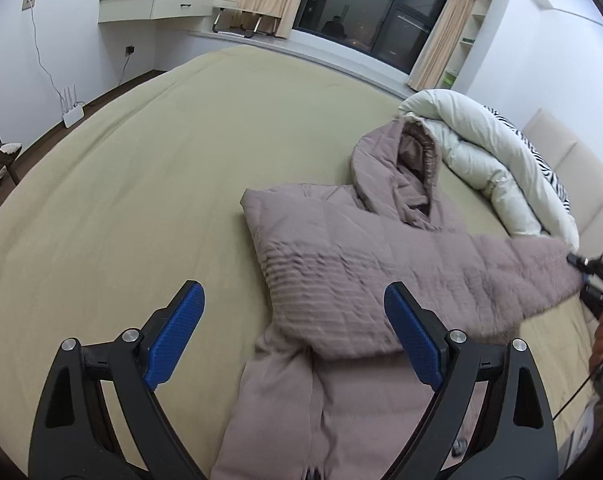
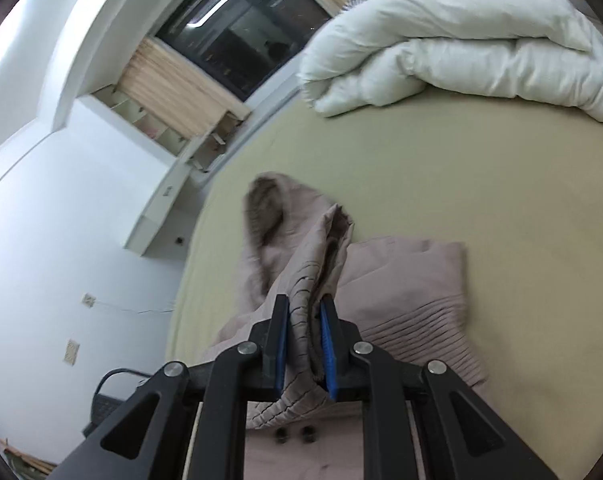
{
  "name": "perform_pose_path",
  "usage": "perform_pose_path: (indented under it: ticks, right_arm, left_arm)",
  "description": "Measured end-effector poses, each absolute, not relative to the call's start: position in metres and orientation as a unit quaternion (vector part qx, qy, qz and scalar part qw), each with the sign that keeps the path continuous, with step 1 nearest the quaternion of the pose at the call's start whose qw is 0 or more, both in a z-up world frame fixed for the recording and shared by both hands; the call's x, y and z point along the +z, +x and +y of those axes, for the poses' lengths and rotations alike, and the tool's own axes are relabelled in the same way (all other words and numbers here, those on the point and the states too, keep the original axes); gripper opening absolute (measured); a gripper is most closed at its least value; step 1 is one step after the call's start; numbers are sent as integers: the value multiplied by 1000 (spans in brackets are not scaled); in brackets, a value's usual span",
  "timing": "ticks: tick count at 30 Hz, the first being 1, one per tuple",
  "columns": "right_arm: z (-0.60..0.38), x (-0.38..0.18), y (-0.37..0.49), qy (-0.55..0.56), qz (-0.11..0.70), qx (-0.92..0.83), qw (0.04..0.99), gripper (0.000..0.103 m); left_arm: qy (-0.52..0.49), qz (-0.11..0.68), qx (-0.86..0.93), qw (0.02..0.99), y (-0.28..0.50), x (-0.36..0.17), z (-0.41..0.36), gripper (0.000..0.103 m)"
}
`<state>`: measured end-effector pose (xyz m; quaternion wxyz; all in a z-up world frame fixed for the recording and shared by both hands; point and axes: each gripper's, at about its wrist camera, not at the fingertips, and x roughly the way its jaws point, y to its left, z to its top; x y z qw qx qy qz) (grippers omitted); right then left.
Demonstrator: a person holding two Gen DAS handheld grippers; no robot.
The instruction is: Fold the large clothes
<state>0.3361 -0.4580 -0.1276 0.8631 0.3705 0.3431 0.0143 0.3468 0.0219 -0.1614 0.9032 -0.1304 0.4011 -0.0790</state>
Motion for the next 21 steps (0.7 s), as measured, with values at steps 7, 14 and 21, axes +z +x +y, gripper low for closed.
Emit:
perform_pose_path:
  ticks: [7, 14, 21]
  right_arm:
    - [-482, -246, 351, 426, 412, -16, 805, 32]
    - [-492, -215, 316, 418, 348, -40, 838, 103]
    - [-433, -168, 342, 292, 345, 37, 891, 96]
  left_arm:
    - [-65, 462, -60, 882, 432, -222, -22, 89]
    - [-79, 489, -94, 864, 457, -263, -12, 89]
    - [-107, 442, -64, 888, 422, -230, 11, 76]
